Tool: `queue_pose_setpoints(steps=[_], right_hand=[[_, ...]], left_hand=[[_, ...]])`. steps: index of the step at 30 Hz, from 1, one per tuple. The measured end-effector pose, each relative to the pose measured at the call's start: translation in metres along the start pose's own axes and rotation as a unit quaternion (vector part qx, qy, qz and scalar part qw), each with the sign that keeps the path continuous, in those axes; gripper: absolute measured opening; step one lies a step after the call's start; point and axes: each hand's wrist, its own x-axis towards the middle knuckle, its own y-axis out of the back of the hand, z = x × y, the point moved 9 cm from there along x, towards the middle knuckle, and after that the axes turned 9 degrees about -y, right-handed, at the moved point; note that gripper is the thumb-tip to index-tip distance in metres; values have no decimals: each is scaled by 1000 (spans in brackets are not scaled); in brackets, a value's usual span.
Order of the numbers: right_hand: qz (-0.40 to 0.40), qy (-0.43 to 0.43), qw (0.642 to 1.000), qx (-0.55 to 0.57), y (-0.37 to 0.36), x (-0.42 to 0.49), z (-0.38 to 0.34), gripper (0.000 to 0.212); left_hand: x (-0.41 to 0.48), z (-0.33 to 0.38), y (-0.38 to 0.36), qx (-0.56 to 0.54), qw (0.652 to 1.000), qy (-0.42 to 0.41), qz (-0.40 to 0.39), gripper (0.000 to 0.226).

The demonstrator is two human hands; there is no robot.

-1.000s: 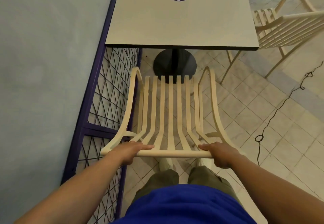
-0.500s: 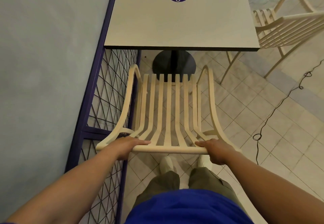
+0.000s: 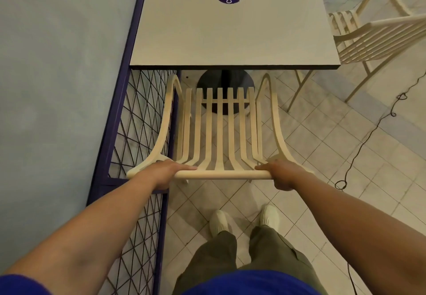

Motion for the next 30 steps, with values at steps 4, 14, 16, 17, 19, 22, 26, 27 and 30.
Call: queue_pose_setpoints(steps=[4, 14, 16, 17, 19, 22, 26, 27, 30], right_hand=[[0, 7, 1000, -9, 10, 5, -1, 66], [-7, 11, 1000, -5, 11, 6, -16, 40], [-11, 15, 999, -27, 12, 5, -21, 46], [-15, 19, 999, -34, 12, 5, -23, 47], [-18, 18, 999, -34, 11, 4, -25, 47], [-14, 17, 999, -41, 10, 1, -27, 48], [-10, 19, 999, -50, 5, -4, -31, 48], [-9, 19, 998, -51, 3, -5, -31, 48], [-1, 26, 998, -57, -4, -10, -37, 48]], left_hand=[[4, -3, 4, 2, 1000, 3, 6, 108], [6, -5, -2, -14, 1000, 13, -9, 101], [7, -7, -4, -4, 1000, 15, -9, 103], [7, -8, -5, -1, 1000, 16, -9, 103], [5, -9, -5, 2, 1000, 19, -6, 107], [2, -8, -5, 7, 1000, 16, -5, 110], [-5, -6, -9, 6, 1000, 13, -16, 104], [-7, -5, -11, 4, 1000, 11, -19, 102], [-13, -5, -15, 4, 1000, 5, -28, 96]])
